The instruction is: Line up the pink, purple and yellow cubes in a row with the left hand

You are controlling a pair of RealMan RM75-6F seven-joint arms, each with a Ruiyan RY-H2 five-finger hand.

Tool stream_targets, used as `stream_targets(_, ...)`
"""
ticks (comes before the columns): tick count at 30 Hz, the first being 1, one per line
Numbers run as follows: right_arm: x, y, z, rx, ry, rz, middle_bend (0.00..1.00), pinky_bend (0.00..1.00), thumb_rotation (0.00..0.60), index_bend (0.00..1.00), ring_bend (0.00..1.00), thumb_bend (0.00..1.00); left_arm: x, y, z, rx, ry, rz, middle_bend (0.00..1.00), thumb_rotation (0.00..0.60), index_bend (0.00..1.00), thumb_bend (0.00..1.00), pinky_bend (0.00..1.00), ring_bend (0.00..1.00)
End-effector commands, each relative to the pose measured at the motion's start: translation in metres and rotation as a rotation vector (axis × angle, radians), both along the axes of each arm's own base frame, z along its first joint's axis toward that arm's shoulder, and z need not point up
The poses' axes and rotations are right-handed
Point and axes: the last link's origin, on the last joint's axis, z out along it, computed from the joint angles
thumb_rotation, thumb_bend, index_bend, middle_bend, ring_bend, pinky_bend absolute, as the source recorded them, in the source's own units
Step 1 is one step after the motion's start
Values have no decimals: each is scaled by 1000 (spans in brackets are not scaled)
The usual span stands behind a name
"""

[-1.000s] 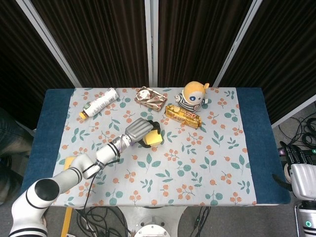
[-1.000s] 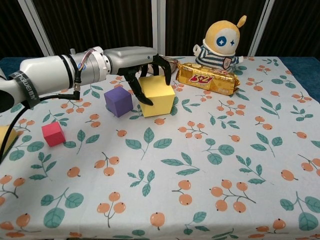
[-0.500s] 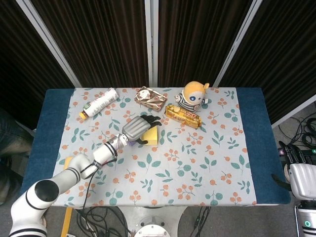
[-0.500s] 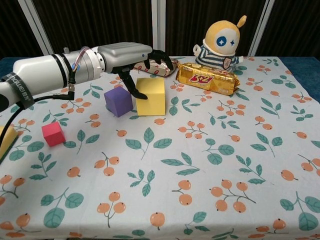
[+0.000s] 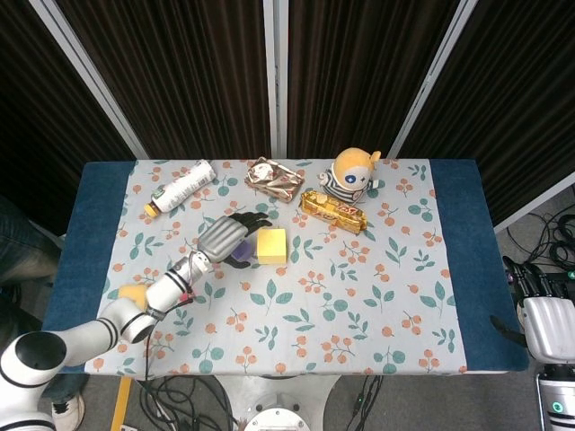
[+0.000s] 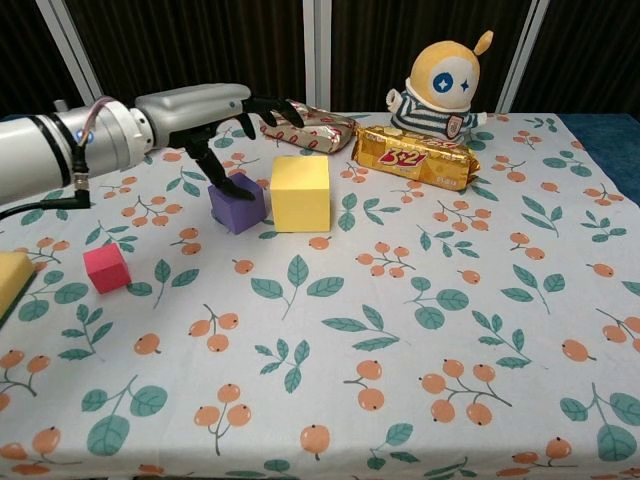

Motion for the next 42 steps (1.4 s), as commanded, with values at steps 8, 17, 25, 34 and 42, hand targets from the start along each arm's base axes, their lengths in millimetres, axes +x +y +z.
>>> stream_targets(8, 5, 0, 0, 3, 1, 21, 163, 227, 600, 12, 109, 66, -28, -7, 2, 12, 18, 316, 202, 600, 136, 115, 294, 184)
stream_targets(17, 2, 2, 0, 6, -1, 18, 163, 227, 600, 11, 109, 65, -22, -13, -5, 15, 97, 434, 199, 385, 200, 60, 320, 184)
stream_targets(25, -1, 0, 1, 6, -7, 18, 163, 227, 600, 12, 109, 65, -16, -15, -13, 9, 152, 412, 181, 305, 216, 54, 322, 184)
stream_targets(34, -4, 0, 1, 6, -10, 13, 163, 227, 600, 12, 109, 65, -3, -16, -20, -8, 150, 428, 178, 305, 220, 55, 321, 184)
stream_targets(42, -6, 1, 3, 1, -11, 5, 163, 227, 600, 12, 109, 65, -1, -13, -34, 32, 216, 415, 178, 340, 220, 56, 321, 184)
